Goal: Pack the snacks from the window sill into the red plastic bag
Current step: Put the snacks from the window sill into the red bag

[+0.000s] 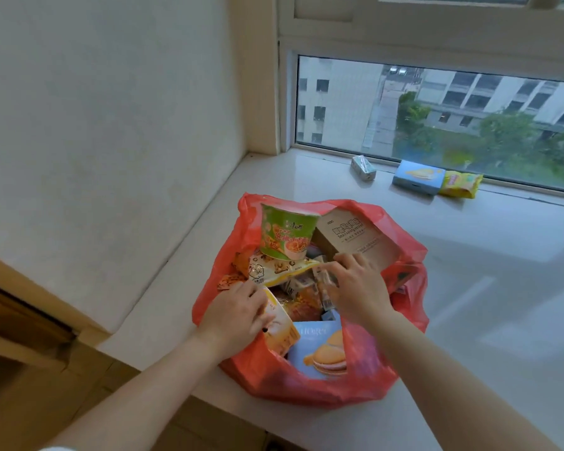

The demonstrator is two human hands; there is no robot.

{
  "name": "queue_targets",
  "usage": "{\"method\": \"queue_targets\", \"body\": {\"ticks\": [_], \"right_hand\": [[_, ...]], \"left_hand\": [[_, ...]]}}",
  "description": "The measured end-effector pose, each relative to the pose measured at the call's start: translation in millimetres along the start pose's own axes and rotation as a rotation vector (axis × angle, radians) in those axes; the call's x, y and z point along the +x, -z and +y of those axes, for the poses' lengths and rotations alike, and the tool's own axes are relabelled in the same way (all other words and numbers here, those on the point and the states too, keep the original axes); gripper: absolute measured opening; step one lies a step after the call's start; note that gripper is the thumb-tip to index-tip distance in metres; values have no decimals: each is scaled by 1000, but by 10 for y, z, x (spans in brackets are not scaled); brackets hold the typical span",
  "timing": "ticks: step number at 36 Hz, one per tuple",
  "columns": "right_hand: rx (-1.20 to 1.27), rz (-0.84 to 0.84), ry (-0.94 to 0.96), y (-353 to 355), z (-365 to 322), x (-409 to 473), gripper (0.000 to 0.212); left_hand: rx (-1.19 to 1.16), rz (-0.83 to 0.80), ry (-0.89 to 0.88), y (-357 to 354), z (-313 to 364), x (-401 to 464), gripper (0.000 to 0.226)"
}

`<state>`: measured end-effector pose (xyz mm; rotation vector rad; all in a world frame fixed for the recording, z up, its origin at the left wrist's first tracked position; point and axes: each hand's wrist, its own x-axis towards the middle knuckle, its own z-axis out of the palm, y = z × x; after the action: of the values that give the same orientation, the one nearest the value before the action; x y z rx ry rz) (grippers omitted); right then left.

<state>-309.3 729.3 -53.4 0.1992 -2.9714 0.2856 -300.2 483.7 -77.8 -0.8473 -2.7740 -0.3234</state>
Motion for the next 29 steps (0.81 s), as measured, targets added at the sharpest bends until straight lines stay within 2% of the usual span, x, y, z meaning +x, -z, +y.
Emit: {"method": "queue_targets", "body": {"ticks": [4, 16, 21, 25, 29], "right_hand": [[-43, -22, -93, 82, 219, -42, 32], [-16, -36, -68, 293, 736, -61, 37], [7, -59, -28, 341, 887, -25, 40], [12, -72, 12, 326, 952, -18, 40], [30, -73, 44, 250, 1001, -68, 38]], "left_hand": [[-30, -24, 82, -51, 116, 169, 41], [-21, -44, 217, -48, 659, 677, 53], [0, -61, 245, -45, 933, 817, 51], [-15, -70, 286, -108, 1127, 883, 34], [-16, -98, 329, -168, 1294, 896, 34]]}}
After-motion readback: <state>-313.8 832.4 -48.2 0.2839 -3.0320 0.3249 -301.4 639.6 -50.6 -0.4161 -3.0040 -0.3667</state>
